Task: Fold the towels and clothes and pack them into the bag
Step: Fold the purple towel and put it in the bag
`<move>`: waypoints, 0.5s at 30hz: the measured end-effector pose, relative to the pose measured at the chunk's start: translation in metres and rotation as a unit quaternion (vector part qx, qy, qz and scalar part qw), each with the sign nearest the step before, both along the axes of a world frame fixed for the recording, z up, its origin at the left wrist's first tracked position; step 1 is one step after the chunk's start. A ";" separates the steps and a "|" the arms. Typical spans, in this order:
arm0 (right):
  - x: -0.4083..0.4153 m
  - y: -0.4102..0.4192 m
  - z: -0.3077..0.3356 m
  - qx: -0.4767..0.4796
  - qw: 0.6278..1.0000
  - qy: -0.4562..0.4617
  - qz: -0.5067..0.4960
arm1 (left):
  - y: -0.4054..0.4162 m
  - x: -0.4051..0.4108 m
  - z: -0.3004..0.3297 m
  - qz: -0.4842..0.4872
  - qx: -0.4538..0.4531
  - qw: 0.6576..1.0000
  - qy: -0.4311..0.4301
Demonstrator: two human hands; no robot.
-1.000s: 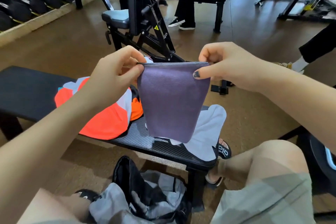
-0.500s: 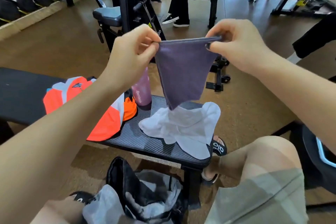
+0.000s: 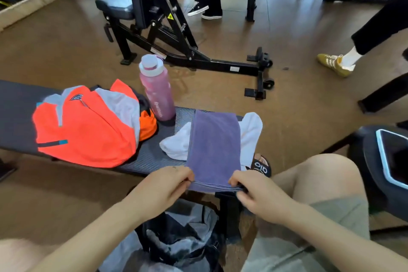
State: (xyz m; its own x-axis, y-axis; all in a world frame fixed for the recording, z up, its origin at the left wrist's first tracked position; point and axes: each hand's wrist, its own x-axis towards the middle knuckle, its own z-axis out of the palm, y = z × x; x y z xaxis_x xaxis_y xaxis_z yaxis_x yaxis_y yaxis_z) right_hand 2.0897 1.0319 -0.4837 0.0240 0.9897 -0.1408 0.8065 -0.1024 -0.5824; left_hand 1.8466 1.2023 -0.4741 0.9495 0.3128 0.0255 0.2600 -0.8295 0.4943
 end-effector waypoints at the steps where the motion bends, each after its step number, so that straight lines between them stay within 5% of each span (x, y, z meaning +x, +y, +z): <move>1: 0.000 0.000 0.000 0.000 1.000 0.005 -0.004 | 0.001 0.000 0.001 -0.004 0.011 1.000 0.004; 10: 0.005 0.000 0.012 0.027 0.999 -0.017 0.020 | 0.008 0.006 0.017 -0.112 0.143 0.983 0.019; 15: 0.008 0.005 0.000 0.029 0.989 -0.118 0.084 | 0.016 0.026 0.018 0.067 0.006 0.994 0.087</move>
